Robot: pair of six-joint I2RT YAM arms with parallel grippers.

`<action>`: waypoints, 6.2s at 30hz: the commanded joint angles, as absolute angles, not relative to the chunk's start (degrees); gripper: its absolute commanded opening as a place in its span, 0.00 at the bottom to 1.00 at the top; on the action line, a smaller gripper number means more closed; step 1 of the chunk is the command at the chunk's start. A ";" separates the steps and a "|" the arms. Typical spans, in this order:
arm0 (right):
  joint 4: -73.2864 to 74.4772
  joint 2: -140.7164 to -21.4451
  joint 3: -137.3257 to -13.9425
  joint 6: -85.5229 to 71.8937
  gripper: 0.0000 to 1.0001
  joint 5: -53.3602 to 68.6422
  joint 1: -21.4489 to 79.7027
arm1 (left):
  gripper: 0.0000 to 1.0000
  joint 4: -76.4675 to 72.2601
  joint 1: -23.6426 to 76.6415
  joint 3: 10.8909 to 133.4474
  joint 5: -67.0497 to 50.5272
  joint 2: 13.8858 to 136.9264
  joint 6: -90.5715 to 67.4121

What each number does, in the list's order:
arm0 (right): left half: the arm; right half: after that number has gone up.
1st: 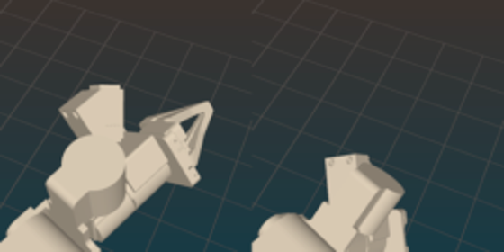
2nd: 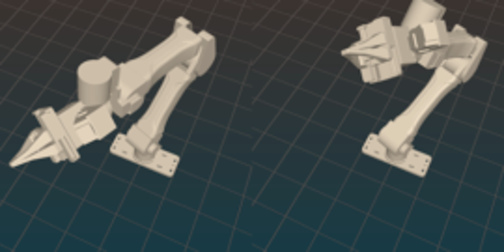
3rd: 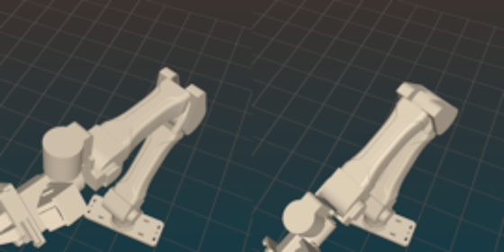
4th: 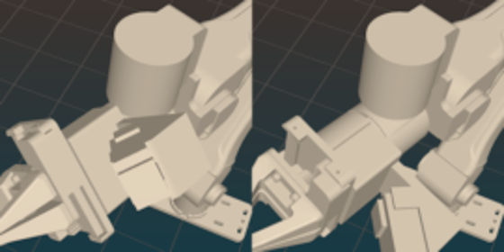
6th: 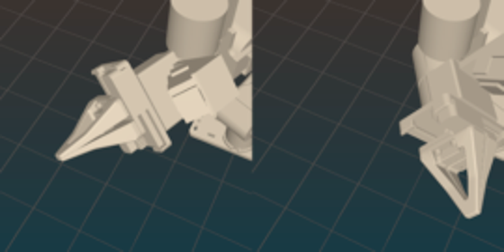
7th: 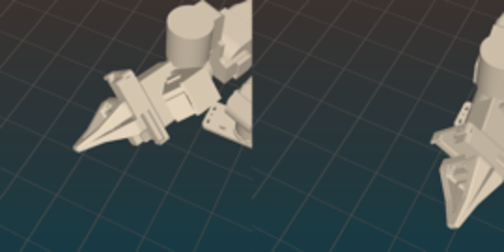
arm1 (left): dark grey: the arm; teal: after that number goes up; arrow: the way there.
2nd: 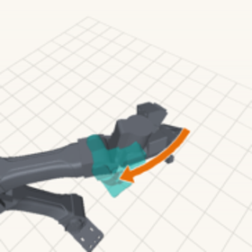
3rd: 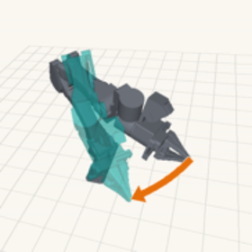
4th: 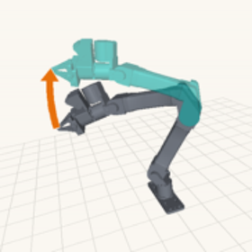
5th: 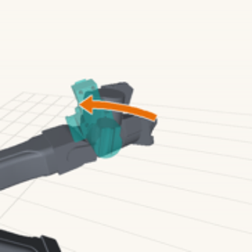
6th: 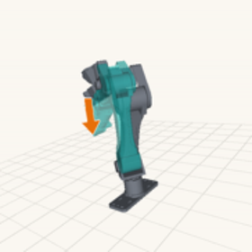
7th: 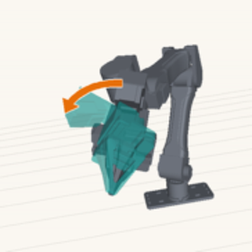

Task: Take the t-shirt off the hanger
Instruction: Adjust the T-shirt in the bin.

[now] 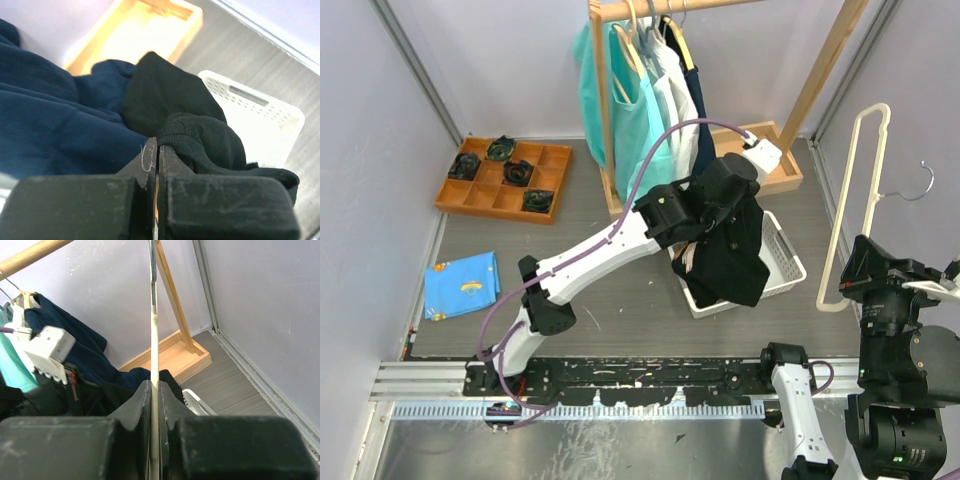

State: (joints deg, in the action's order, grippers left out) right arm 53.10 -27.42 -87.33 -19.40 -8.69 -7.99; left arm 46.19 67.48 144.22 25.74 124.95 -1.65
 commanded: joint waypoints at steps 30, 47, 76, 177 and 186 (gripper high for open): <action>48.92 -28.72 -88.68 -17.57 0.01 -8.52 -7.95 | 0.29 51.61 70.60 138.05 16.85 129.91 -8.84; 52.04 -28.30 -89.91 -18.12 0.00 -6.80 -7.52 | 0.97 45.45 64.84 142.94 14.28 133.03 -14.62; 53.59 -29.00 -92.40 -18.15 0.01 -5.97 -7.12 | 0.98 50.58 55.63 146.35 17.86 140.69 -22.25; 49.99 -30.66 -92.60 -18.10 0.01 -6.77 -7.12 | 0.86 30.75 67.72 115.12 3.38 115.60 -11.57; 49.28 -30.85 -92.54 -18.45 0.01 -6.98 -7.17 | 0.87 28.97 68.36 114.32 3.06 117.44 -13.06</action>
